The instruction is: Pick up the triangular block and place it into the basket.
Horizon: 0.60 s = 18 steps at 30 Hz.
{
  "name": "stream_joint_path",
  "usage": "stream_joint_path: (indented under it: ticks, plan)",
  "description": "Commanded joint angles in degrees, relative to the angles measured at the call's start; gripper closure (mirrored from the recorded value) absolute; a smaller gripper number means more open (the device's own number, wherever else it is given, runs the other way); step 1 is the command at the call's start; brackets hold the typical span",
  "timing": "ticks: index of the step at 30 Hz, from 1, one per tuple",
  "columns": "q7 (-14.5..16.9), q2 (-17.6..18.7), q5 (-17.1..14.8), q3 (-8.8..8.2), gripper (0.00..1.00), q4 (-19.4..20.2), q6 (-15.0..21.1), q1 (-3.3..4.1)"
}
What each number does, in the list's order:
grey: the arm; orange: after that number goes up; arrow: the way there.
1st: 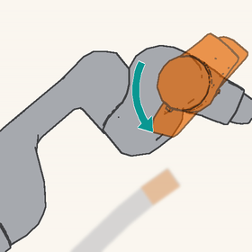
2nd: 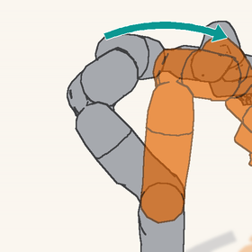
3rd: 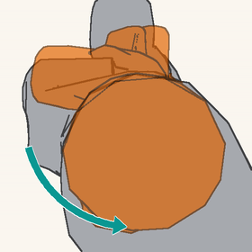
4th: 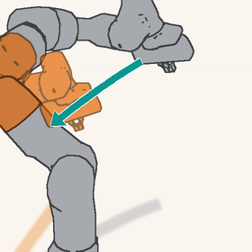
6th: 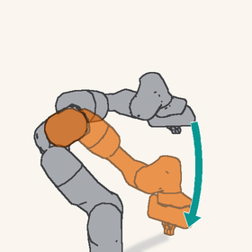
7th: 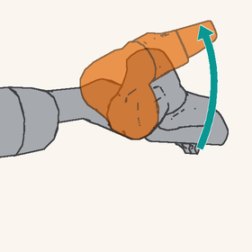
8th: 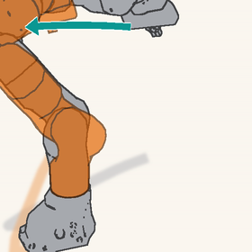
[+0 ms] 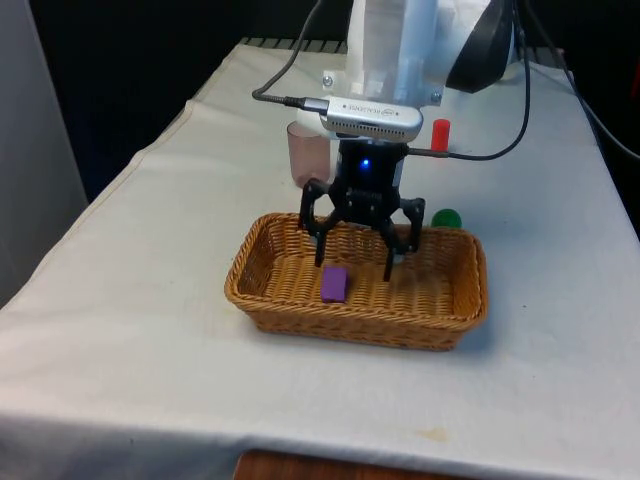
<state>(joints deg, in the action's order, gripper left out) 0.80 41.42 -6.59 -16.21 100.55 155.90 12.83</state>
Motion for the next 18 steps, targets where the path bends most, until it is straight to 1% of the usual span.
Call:
stream_joint_path:
  ticks: [1, 2, 3, 5, 6, 7, 8, 12, 14, 15, 16, 18]
  plan:
    - [0.57, 0.23, -0.63, 0.86, 0.07, -0.34, 0.23, -0.69]
    - [0.57, 0.23, -0.69, 0.92, 0.02, -0.40, 0.23, -0.69]
    - [0.57, 0.23, -0.69, 0.92, 0.00, -0.40, 0.23, -0.69]
    - [0.52, 0.23, -0.63, 0.86, 0.00, -0.40, 0.23, -0.69]
    - [0.00, 0.00, -0.06, 0.00, 0.00, -0.06, 0.00, 0.00]
    - [0.00, 0.06, -0.06, 0.00, 0.00, -0.06, 0.00, 0.00]
    - [0.29, 0.11, -0.40, 0.52, 0.00, -0.23, 0.17, -0.40]
    - [0.06, 0.11, -0.29, 0.29, 0.00, -0.11, 0.06, -0.23]
    - [0.00, -0.57, -0.23, 0.11, 0.00, -0.06, -0.29, -0.11]
    - [-0.11, -0.11, -0.06, -0.06, 0.00, -0.17, 0.00, 0.00]
    - [-0.06, -0.74, -0.17, 0.06, 0.00, -0.06, -0.29, -0.11]
    - [0.00, -1.49, -0.17, 0.00, 0.00, 0.06, -0.69, -0.06]
